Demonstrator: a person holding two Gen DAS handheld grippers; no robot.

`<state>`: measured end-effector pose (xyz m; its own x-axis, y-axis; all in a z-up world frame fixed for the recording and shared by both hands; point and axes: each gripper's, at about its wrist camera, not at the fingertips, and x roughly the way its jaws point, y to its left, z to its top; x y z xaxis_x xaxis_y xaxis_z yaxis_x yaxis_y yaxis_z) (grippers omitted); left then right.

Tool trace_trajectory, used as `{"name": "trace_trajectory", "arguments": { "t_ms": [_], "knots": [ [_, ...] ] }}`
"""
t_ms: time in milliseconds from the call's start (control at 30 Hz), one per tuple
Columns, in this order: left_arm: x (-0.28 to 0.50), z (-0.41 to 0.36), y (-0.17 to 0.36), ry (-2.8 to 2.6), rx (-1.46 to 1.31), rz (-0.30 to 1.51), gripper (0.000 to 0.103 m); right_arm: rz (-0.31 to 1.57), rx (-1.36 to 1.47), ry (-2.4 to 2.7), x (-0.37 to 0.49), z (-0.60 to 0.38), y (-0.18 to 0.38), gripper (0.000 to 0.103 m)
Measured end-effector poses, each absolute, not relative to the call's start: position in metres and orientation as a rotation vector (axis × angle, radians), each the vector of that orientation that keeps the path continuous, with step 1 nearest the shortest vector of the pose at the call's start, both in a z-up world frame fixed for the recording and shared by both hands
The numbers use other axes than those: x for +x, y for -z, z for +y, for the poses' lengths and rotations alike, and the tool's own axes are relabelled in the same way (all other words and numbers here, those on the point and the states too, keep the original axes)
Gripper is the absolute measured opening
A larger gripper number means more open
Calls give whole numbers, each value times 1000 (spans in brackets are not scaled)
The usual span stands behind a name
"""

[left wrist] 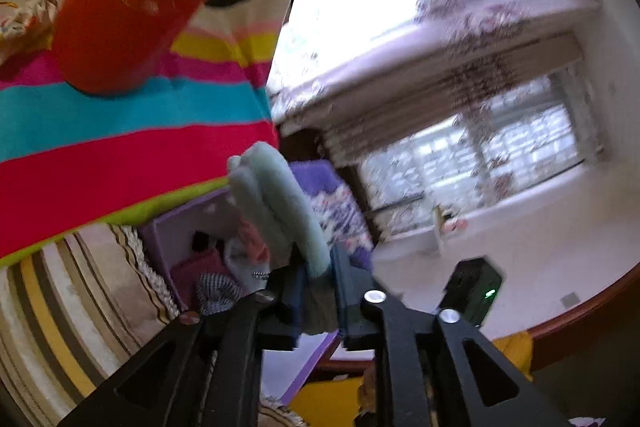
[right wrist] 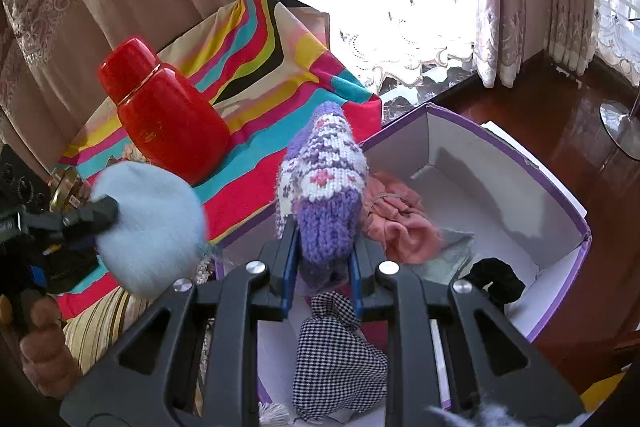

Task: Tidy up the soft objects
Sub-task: 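Carry the light blue mitten with the left tool while the right tool carries the purple sock to the box, then open the left tool over the white box while the right tool releases the purple sock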

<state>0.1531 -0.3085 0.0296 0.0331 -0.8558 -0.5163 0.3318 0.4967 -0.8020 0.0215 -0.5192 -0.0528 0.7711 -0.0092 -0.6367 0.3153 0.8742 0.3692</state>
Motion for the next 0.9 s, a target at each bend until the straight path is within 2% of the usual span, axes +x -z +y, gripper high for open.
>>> {"name": "trace_trajectory", "arguments": {
  "t_ms": [33,67,100,467,567,600,667,767,900],
  "knots": [
    [156,-308,-25,966,-524,1238,37,675,486,183,22,-520,54,25],
    [157,-309,-18,937,-509,1269,53,677,488,181,22,-520,54,25],
    [158,-308,-13,921,-506,1287,59,681,491,178,23,-520,56,25],
    [165,-293,-8,851,-571,1284,59,734,493,122,33,-505,68,25],
    [167,-287,-7,856,-579,1283,59,772,479,91,42,-499,75,32],
    [166,-288,-7,859,-579,1282,59,794,480,95,45,-498,80,39],
    [165,-288,-8,866,-580,1276,59,814,494,118,45,-499,87,44],
    [166,-287,-10,866,-582,1269,59,836,506,145,42,-504,94,44],
    [165,-286,-9,865,-585,1270,59,816,494,189,37,-510,87,50]
  ]
}}
